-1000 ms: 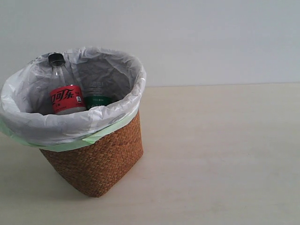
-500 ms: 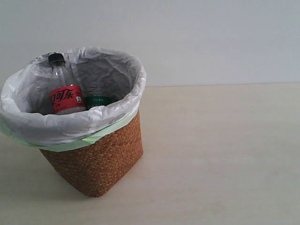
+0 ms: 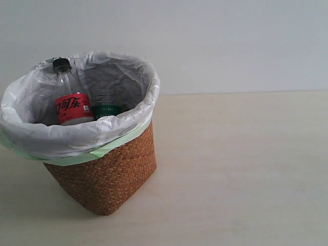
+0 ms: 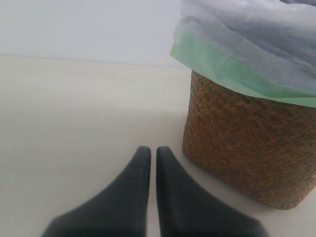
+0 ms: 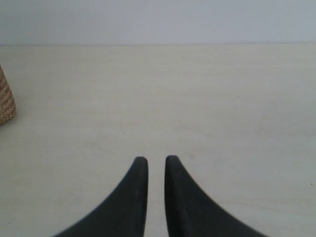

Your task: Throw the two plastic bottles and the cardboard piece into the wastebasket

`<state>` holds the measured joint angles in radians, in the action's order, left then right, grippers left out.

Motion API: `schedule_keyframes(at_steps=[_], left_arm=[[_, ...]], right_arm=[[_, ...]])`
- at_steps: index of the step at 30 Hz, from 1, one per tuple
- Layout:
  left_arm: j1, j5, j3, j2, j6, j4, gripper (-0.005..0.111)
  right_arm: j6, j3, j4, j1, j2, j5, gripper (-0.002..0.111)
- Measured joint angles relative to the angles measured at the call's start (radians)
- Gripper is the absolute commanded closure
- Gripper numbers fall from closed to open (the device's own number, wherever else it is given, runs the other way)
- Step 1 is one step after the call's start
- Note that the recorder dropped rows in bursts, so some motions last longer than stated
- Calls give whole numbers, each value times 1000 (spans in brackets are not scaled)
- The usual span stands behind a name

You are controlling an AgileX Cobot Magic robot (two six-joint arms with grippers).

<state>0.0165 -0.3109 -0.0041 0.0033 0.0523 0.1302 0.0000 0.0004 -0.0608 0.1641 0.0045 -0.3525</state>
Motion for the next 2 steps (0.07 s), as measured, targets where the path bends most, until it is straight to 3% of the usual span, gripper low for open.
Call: schedule_keyframes(at_steps=[2], left_arm=[[0,0,0,0,0,0,103]], right_arm=[[0,0,0,0,0,0,99]])
